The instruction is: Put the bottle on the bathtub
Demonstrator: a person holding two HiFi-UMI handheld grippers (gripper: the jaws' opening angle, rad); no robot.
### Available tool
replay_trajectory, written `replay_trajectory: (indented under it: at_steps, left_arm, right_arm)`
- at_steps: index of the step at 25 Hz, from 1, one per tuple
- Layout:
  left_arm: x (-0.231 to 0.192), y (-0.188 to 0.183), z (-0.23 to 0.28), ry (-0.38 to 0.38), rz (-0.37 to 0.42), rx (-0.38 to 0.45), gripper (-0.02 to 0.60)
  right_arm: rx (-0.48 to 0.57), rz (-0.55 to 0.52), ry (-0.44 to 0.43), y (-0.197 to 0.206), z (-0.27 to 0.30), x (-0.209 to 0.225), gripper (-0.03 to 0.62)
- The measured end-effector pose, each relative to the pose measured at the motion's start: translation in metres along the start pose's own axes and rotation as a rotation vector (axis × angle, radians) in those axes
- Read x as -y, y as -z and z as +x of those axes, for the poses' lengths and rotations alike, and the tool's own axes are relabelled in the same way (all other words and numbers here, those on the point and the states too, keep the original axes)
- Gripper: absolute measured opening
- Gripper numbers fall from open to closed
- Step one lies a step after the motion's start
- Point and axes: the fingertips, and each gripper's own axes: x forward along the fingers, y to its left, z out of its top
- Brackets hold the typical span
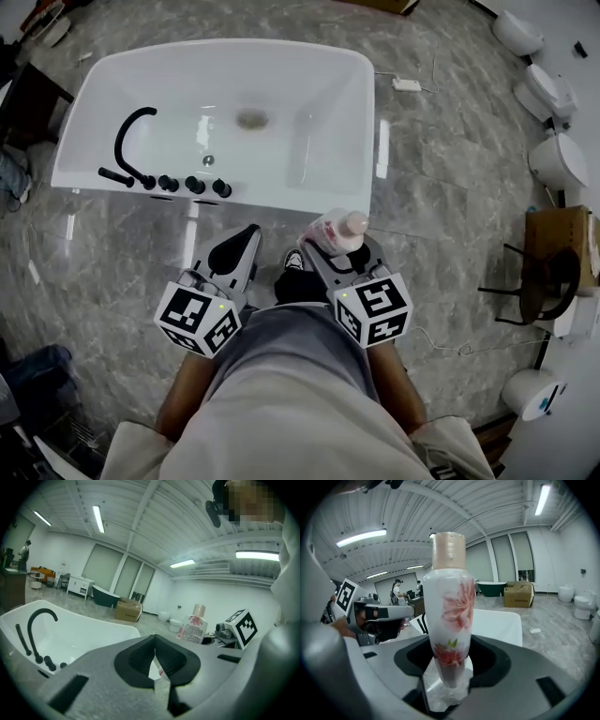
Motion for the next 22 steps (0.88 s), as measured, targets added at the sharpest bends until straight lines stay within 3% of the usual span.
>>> replay_trajectory:
  at_steps: [5, 14, 22]
  left_arm:
    - [0.005, -0.008, 0.028, -0.015, 0.014, -0.005, 0.008]
    - [-0.023, 0.005, 0.023, -0.096, -0.042, -0.052, 0.008]
    - [-0.041, 0.006, 0.029, -0.094, -0.036, -0.079, 0.008]
  right_arm:
    - [-0.012, -0.009, -0.042, -0.006, 0.019, 0.024, 0.222]
    - [-0.042, -0.005, -0.105, 0.0, 0.057, 0.022, 0.222]
    - [-0.072, 0.001, -0.1, 0.011, 0.083, 0.027, 0.222]
